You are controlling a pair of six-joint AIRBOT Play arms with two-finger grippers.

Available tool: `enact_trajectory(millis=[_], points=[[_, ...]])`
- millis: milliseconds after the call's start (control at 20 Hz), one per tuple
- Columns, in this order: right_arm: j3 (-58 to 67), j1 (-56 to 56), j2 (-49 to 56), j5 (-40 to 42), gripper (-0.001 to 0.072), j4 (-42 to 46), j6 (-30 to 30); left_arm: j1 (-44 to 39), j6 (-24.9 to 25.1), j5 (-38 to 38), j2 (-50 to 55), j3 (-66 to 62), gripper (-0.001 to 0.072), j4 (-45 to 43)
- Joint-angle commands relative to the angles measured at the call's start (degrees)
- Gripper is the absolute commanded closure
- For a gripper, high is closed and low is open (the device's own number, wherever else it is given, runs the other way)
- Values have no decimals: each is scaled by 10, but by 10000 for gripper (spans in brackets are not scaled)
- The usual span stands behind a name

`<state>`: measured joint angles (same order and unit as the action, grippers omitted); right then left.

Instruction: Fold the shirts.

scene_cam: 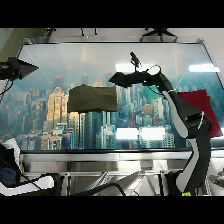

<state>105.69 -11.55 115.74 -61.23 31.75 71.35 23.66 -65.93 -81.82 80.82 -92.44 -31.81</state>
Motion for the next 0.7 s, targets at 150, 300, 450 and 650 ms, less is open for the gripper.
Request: enact_trajectory(millis=[150,300,450,650], points=[[-2,19,48,-83,76,128,123,1,-1,-10,0,1,686,0],[-2,-13,65,-43,76,119,123,1,-1,-9,0,1,686,0],[-2,-48,76,19,77,84,122,1,-1,-10,0,1,686,0],[-2,-84,87,69,222,16,99,1,-1,-12,0,1,686,0]])
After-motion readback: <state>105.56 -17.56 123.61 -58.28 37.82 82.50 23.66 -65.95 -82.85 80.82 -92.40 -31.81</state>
